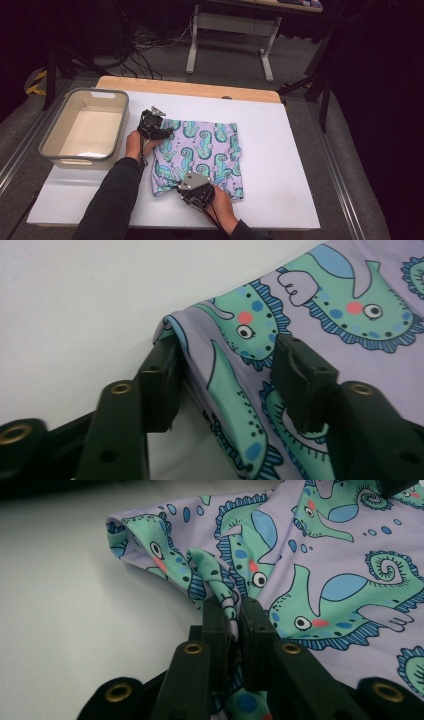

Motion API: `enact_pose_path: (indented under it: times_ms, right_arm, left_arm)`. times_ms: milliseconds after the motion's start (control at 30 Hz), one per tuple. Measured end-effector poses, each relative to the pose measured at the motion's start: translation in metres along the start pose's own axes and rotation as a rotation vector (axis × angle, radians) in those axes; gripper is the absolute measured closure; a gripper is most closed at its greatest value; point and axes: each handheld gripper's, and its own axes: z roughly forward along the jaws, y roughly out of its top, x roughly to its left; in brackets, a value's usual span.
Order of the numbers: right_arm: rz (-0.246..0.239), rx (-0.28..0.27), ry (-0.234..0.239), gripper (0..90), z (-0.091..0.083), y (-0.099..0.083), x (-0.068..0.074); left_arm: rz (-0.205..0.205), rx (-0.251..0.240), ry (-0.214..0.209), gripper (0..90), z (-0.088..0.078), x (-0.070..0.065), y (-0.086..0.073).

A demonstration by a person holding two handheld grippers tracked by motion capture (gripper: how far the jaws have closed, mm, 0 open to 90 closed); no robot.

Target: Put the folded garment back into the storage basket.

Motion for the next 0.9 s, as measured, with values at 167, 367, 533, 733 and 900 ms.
enact_pose_path:
  times_ms: [167,367,533,733,900]
  right_arm:
    - [0.01,-0.002,0.012,83.3,-0.001,0.0,-0.001]
    - [0.011,-0.006,0.026,80.4,-0.002,-0.001,-0.003]
    - [-0.016,-0.006,0.025,62.2,-0.001,0.001,0.0]
    - [-0.055,0.001,0.039,44.5,0.001,0.005,0.009]
    - [-0.051,0.006,0.027,41.1,0.006,0.01,0.012]
  left_arm:
    - [0.041,-0.011,-0.05,76.9,-0.001,-0.005,0.0]
    - [0.039,-0.013,-0.067,82.9,-0.002,-0.005,-0.001]
    - [0.04,-0.018,-0.067,83.2,-0.002,-0.005,-0.001]
    - [0.046,-0.019,-0.065,83.1,-0.002,-0.005,-0.002]
    - [0.047,-0.025,-0.055,83.1,-0.002,-0.006,-0.003]
